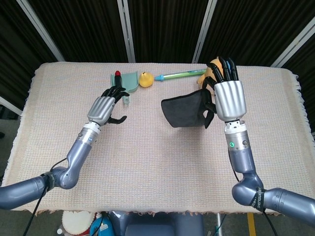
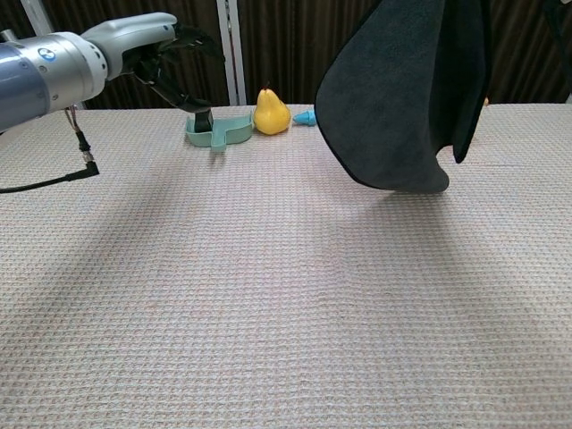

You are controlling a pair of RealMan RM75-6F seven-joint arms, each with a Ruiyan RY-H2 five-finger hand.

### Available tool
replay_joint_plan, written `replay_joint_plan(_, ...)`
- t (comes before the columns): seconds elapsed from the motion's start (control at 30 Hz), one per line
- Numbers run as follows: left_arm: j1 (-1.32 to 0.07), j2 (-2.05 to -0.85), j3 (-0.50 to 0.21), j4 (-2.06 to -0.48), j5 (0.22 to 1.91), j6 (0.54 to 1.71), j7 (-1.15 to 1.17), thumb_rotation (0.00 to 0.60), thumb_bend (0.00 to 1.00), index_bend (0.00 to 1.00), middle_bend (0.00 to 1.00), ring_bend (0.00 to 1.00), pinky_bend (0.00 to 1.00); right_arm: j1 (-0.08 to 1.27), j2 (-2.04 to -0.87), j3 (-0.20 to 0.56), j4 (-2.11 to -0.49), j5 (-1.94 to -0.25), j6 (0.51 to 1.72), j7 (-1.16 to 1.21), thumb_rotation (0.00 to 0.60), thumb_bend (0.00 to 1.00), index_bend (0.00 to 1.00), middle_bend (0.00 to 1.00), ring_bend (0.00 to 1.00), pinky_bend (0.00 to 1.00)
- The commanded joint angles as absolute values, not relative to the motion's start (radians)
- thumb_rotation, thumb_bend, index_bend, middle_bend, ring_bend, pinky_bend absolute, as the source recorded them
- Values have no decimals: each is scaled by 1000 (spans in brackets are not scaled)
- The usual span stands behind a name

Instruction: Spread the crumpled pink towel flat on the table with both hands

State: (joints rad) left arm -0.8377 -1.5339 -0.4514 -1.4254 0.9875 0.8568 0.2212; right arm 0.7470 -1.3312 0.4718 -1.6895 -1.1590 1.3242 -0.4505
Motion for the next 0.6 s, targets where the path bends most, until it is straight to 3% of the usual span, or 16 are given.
replay_joint_plan(0.03,-884,-1553,-469,-1397,937,823,246,600,203,196,90,14,97,738,-1320,467,-1705,-1162,1330,-444,600,575,614,235,61,36)
replay_joint_plan(0.6,-971,-1563,-464,-1440,836,837,271,600,199,208,92,14,97,725,-1253,468,-1841,-1183,1337,-418,600,576,614,235,62,36)
